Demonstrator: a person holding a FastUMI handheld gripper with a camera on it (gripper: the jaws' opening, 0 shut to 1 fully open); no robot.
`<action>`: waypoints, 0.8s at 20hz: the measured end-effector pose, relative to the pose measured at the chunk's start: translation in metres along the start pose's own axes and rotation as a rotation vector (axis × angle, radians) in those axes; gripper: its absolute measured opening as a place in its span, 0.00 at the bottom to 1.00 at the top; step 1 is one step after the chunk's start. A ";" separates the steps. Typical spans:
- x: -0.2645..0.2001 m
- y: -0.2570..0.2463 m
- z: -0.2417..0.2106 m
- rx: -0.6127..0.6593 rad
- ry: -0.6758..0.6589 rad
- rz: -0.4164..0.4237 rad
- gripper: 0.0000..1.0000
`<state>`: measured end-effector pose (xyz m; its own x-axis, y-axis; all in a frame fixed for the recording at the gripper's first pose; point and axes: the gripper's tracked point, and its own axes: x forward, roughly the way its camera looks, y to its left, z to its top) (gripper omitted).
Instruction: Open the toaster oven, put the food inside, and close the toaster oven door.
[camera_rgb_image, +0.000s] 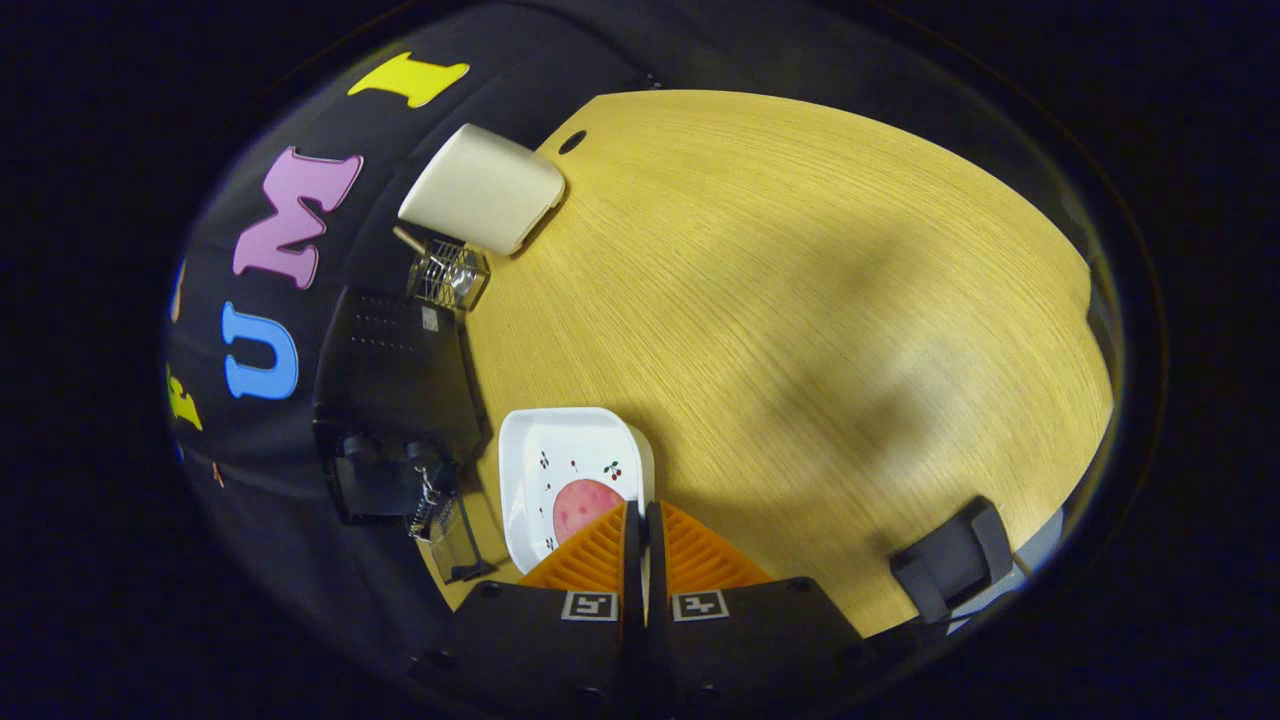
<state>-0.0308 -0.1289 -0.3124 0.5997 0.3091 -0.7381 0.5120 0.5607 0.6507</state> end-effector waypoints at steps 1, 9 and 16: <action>-0.006 0.002 -0.003 0.036 -0.016 0.013 0.05; -0.062 0.009 -0.058 0.164 -0.140 0.072 0.05; -0.058 0.052 -0.116 0.190 -0.122 0.135 0.05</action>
<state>-0.1106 -0.0289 -0.2564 0.7339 0.2702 -0.6232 0.5221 0.3627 0.7719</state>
